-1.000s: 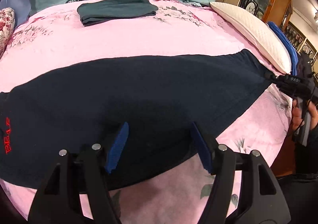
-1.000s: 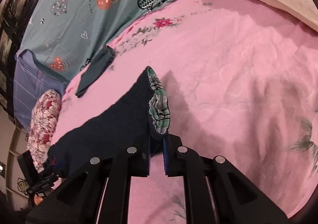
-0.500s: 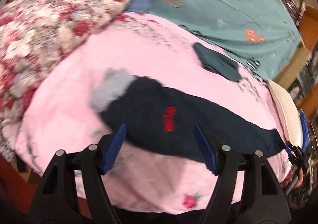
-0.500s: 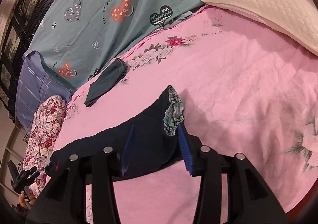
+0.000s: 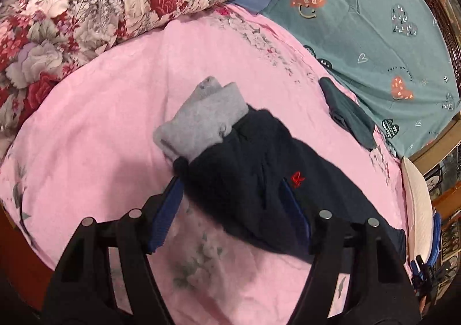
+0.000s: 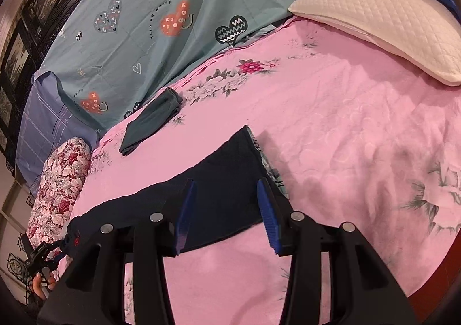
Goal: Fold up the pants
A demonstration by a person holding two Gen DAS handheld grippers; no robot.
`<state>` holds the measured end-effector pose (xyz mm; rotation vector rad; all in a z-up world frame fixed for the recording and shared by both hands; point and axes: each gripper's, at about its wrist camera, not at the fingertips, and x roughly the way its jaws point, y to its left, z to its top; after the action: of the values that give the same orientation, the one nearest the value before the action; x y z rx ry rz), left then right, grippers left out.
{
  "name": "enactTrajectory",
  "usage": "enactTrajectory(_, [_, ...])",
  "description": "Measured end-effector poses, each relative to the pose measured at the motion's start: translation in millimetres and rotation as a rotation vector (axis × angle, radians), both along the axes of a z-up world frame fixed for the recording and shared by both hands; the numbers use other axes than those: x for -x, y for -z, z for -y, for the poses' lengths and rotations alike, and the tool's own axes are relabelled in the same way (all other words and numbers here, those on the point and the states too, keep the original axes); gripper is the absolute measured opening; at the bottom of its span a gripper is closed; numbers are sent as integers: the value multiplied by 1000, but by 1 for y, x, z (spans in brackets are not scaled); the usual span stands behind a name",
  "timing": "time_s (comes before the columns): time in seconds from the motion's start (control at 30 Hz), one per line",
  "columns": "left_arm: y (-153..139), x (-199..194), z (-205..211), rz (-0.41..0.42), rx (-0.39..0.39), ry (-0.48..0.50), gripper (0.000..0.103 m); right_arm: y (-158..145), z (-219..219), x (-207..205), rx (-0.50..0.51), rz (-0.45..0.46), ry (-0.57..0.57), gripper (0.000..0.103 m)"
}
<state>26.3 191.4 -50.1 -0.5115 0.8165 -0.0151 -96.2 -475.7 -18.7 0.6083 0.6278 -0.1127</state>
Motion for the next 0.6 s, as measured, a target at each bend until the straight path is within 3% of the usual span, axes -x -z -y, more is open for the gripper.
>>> enactTrajectory(0.1, [-9, -5, -3, 31, -17, -10, 45, 5, 1, 3, -9, -18, 5, 45])
enactTrajectory(0.13, [-9, -9, -5, 27, -19, -6, 30, 5, 0, 4, -5, -20, 3, 45])
enactTrajectory(0.17, [-6, -14, -6, 8, -20, 1, 24, 5, -1, 4, -4, -20, 2, 45])
enactTrajectory(0.23, [1, -19, -6, -28, -5, 22, 24, 5, -2, 4, -9, -17, 1, 45])
enactTrajectory(0.3, [1, -18, -3, -26, -22, 27, 36, 5, -4, 3, -10, -16, -3, 45])
enactTrajectory(0.33, [-1, -17, -1, -23, -34, 32, 73, 5, -5, 2, -9, -17, -6, 45])
enactTrajectory(0.37, [-2, -16, -1, -22, -51, 14, 89, 6, -6, 1, -10, -18, -9, 45])
enactTrajectory(0.5, [3, -20, -4, -39, -49, -13, 85, 4, -11, 0, -4, -15, -17, 45])
enactTrajectory(0.57, [7, -24, -5, -55, -50, -20, 52, 3, -13, 0, 3, -11, -22, 45])
enactTrajectory(0.6, [7, -24, -7, -55, -54, -27, 48, 3, -13, -1, 4, -12, -23, 45])
